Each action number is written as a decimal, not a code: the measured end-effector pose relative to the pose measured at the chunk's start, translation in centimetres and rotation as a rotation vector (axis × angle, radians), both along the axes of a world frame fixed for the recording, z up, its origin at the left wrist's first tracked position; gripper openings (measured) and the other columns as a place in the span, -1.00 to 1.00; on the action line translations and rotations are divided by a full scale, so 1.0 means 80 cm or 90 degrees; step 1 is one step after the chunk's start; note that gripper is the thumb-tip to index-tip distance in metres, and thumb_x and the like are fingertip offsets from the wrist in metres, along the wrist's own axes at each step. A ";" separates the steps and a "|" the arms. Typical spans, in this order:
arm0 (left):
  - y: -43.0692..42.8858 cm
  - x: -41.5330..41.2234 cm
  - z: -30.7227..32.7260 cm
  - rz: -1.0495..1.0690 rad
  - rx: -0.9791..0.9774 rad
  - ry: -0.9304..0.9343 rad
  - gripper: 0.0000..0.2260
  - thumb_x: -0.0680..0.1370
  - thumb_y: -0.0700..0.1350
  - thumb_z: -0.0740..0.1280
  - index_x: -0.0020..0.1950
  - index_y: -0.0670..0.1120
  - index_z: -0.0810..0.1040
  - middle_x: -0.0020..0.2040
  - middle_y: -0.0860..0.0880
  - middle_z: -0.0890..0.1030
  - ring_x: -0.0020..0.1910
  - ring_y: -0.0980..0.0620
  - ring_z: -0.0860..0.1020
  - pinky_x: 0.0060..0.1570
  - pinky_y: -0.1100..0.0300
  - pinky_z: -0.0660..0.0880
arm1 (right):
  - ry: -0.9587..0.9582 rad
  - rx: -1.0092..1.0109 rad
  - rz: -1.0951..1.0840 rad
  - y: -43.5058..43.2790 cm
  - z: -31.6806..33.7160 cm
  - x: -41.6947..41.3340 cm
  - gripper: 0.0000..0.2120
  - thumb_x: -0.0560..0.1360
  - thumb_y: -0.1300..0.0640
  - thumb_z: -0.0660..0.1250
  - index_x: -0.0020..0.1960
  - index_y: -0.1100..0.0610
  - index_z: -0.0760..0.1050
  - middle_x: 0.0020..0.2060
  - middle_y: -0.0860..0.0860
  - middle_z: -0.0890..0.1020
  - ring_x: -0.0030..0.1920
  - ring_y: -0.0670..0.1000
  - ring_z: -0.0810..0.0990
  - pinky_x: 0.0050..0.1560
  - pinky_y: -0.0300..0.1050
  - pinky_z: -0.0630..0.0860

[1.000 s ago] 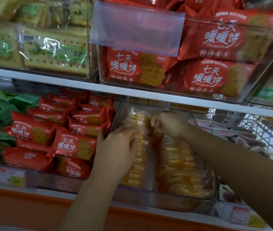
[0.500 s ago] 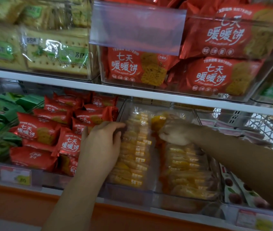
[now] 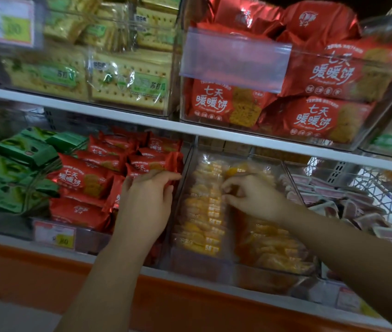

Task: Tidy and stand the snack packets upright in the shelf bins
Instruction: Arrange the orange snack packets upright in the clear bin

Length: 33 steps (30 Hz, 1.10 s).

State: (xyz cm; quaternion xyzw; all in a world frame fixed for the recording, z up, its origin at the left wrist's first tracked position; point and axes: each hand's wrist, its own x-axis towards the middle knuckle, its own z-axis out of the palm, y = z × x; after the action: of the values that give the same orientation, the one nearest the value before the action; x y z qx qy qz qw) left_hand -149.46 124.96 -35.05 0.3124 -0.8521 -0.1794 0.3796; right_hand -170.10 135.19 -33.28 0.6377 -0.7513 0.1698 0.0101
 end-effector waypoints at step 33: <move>0.029 -0.014 -0.008 -0.021 0.027 -0.404 -0.65 0.62 0.16 -0.02 0.38 0.31 0.33 0.54 0.09 -0.15 0.50 -0.12 -0.30 0.30 -0.33 -0.43 | -0.049 0.219 0.010 -0.016 0.008 0.031 -0.67 0.54 0.11 0.29 0.28 -0.04 0.40 -0.06 -0.11 0.58 -0.16 -0.07 0.61 -0.04 -0.09 0.53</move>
State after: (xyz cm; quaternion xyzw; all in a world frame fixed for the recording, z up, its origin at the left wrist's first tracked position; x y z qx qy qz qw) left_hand -150.58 127.27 -35.73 0.3468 -0.9291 -0.0966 0.0851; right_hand -167.63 133.92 -32.65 0.6286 -0.7643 0.0636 -0.1292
